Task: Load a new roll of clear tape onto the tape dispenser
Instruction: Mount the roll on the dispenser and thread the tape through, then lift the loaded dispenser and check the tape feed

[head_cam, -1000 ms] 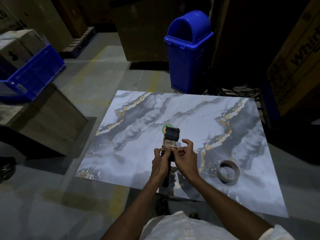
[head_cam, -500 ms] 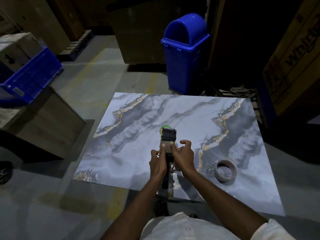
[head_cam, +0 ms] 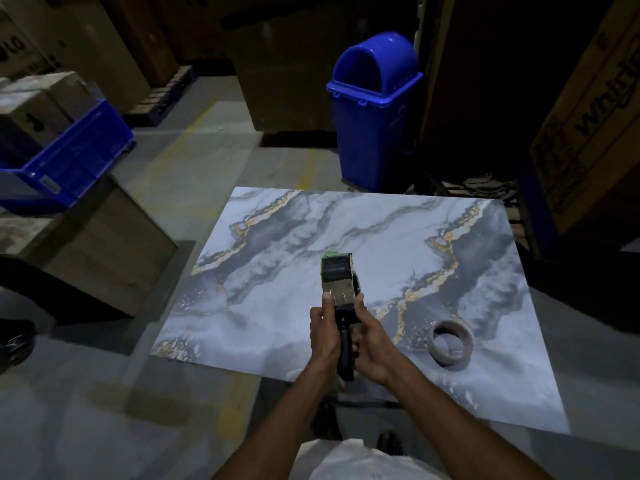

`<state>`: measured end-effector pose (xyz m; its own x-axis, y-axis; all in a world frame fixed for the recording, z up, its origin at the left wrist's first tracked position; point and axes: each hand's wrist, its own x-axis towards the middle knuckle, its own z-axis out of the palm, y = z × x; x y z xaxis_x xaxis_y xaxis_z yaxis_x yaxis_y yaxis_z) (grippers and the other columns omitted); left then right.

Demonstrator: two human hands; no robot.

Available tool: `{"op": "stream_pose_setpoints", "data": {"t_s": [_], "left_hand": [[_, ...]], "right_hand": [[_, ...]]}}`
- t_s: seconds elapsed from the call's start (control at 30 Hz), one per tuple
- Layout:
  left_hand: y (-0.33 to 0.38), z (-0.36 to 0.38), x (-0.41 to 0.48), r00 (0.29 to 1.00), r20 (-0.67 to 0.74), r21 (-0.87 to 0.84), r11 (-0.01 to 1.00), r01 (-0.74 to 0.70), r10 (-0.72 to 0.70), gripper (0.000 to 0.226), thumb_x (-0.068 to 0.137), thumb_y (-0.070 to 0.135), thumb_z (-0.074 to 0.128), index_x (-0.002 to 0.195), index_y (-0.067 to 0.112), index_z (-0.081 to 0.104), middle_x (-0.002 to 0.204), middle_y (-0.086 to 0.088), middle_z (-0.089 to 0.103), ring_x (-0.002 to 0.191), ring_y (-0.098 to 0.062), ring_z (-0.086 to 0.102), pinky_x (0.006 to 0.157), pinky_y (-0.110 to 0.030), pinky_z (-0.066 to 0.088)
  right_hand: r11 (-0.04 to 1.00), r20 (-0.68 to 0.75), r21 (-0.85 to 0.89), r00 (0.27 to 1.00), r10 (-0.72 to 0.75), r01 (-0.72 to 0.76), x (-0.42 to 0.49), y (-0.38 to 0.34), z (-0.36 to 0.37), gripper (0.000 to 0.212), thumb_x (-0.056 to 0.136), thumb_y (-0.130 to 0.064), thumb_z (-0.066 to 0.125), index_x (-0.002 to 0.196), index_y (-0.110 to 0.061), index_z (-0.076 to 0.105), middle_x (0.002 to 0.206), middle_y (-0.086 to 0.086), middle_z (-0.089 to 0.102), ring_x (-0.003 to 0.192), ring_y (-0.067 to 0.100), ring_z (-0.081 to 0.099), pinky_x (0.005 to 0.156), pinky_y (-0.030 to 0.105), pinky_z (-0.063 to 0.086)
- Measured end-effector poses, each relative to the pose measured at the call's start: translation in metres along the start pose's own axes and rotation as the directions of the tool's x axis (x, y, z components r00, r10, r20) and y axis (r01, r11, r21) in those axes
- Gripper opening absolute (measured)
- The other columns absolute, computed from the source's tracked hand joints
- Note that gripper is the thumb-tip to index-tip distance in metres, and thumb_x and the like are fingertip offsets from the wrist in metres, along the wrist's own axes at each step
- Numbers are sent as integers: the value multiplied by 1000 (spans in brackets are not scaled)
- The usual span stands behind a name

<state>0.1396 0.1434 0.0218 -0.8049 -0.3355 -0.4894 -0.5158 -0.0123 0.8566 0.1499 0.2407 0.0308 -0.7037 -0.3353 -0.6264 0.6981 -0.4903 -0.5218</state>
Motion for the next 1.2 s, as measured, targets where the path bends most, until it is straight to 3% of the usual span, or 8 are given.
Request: {"op": "stream_pose_setpoints", "data": {"t_s": [0.1,0.27,0.43,0.53,0.7,0.9,1.03,1.2], "left_hand": [[11,4,-29,999,-9,-9,999,-33,33,60,99,74,45,97,15,58,89,-7,67,84,-25,69,86,-49,58],[7,4,-59,987,68,73,986,-151,146,46,105,68,33,93,28,53,91,-2,66,89,-19,68,84,-42,56],[-2,-25,-47,905,228,284,864,-415,359,38,114,39,33,103,17,62,97,2,68,92,-16,65,83,-39,52],[7,-49,-27,923,232,214,909,-357,308,38,114,34,37,101,16,67,82,1,64,79,-18,60,69,-31,47],[60,-77,7,928,300,128,954,-270,222,42,110,39,49,99,7,73,76,-11,69,67,-21,63,58,-29,49],[93,-89,20,830,552,239,969,-68,-78,62,105,54,52,111,-5,72,85,-22,72,66,-28,69,65,-34,62],[79,-95,23,774,610,338,939,-57,-172,75,104,63,45,114,-6,74,91,-23,73,70,-27,70,68,-34,62],[63,-96,23,740,643,420,899,-125,-198,74,98,71,49,107,1,73,97,-16,75,87,-27,70,80,-38,58]], "right_hand": [[999,6,25,1000,-22,22,-3,6,-5,68,80,-57,76,124,-6,69,110,18,72,97,31,67,72,33,51],[993,133,43,985,-112,107,-11,8,-17,62,82,-26,83,136,-6,60,145,27,52,133,38,53,116,49,38],[944,99,-209,966,-237,253,-32,2,-26,43,84,-12,80,124,-1,68,128,23,66,122,41,61,106,52,49],[903,3,-315,952,-306,291,-40,8,-23,52,70,-17,89,114,3,71,117,29,69,112,48,65,97,62,51],[894,-69,-304,929,-364,328,-54,29,-17,36,87,0,73,114,17,57,101,35,63,87,41,63,64,39,57],[644,-208,-682,751,-626,348,-77,61,-21,73,74,-8,86,130,-30,46,95,6,76,69,32,74,59,45,62],[514,-210,-814,687,-696,271,-90,79,-21,76,71,-25,86,130,-43,41,91,-2,77,62,21,73,58,44,61],[346,-164,-921,625,-763,180,-102,93,-19,75,71,-38,87,131,-38,41,102,-15,74,90,4,70,71,24,54]]}}
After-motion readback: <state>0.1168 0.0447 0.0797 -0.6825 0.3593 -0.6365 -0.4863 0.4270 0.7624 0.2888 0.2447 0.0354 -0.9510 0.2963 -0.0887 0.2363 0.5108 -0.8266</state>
